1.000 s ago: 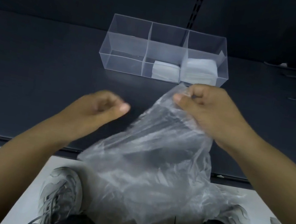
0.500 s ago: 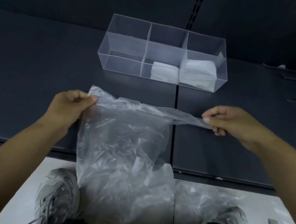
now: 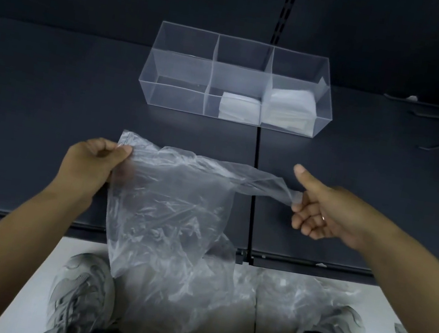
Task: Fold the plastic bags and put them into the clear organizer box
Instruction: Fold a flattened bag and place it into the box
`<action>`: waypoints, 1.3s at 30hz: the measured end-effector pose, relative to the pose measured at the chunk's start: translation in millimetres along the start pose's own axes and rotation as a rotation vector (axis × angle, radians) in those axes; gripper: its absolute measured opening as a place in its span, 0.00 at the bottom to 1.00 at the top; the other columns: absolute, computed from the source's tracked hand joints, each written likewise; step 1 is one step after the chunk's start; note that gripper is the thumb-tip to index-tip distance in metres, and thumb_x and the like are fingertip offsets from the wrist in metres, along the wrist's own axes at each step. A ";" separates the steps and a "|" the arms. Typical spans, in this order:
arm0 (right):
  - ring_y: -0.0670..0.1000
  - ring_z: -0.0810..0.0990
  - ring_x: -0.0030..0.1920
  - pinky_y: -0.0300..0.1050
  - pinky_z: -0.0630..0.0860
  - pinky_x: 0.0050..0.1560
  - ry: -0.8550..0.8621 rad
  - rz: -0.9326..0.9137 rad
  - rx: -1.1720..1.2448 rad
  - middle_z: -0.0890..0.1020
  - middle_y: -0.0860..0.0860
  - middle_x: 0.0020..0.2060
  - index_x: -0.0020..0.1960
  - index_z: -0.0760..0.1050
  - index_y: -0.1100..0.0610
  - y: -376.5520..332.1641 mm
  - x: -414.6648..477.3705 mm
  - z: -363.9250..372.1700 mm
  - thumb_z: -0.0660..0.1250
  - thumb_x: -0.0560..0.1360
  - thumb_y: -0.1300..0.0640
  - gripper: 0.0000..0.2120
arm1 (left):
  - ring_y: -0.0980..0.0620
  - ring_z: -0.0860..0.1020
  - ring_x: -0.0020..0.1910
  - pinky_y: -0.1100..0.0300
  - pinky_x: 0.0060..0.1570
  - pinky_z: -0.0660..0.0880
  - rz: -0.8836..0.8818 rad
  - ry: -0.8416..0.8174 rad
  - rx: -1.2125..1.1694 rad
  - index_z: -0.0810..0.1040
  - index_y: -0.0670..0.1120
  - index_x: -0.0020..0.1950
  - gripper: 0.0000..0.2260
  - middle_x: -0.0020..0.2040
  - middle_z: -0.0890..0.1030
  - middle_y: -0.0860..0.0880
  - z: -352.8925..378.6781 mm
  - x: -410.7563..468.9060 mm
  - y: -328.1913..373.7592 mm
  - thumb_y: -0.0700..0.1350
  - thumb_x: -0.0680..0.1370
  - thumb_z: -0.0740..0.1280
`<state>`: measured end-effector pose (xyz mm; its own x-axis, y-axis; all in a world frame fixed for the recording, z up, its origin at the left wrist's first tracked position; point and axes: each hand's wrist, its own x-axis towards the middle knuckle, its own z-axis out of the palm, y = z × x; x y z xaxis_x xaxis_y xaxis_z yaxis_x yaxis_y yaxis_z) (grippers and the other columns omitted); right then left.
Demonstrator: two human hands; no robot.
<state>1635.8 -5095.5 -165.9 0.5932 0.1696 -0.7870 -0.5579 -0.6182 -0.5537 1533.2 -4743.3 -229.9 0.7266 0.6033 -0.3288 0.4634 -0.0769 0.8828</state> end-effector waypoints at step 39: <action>0.47 0.81 0.36 0.38 0.77 0.40 0.221 -0.439 -0.108 0.82 0.49 0.35 0.41 0.78 0.49 53.1 -48.7 51.8 0.70 0.73 0.51 0.04 | 0.47 0.84 0.49 0.57 0.43 0.81 -0.530 -0.514 -0.452 0.86 0.43 0.49 0.13 0.53 0.84 0.42 -3.9 -99.8 -13.0 0.45 0.66 0.72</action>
<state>1547.2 -5096.9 -171.1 0.8737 0.2717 -0.4036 -0.1724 -0.6028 -0.7791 1452.7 -4799.4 -207.3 0.6618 0.0280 -0.7492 0.6390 0.5015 0.5832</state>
